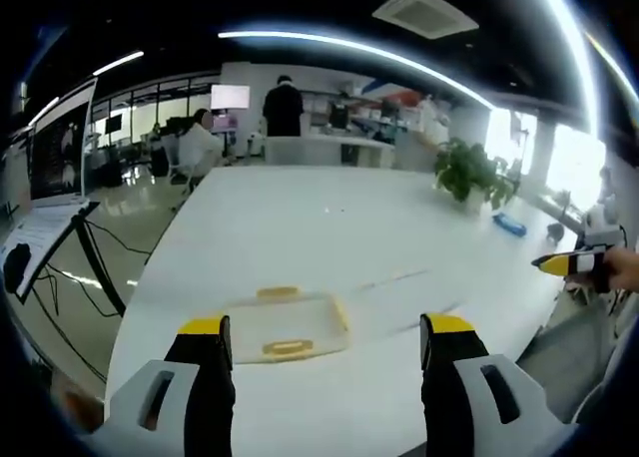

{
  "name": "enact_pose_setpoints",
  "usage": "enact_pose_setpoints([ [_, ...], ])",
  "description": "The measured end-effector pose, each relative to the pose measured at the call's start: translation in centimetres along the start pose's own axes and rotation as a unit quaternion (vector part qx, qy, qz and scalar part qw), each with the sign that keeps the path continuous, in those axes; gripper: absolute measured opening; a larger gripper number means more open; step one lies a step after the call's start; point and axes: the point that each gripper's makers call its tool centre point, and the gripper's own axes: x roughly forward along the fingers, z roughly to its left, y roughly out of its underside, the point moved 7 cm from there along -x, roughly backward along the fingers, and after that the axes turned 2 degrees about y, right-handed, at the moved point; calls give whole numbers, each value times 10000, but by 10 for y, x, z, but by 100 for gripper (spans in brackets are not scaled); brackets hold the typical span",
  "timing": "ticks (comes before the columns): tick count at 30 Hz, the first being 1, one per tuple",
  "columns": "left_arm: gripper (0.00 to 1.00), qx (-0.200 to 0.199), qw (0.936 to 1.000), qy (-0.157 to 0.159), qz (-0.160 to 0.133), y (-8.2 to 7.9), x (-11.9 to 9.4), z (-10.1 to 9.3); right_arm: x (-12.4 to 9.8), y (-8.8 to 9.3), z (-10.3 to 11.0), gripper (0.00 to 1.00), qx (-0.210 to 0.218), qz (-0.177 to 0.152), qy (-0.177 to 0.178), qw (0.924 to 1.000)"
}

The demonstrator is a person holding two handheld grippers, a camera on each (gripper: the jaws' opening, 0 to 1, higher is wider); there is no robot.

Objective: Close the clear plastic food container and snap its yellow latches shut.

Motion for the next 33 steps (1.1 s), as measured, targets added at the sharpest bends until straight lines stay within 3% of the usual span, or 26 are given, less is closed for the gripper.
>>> enact_pose_setpoints([
  [33, 73, 51, 9999, 87, 72, 1, 1, -3, -1, 4, 1, 69, 2, 50, -42, 10000],
])
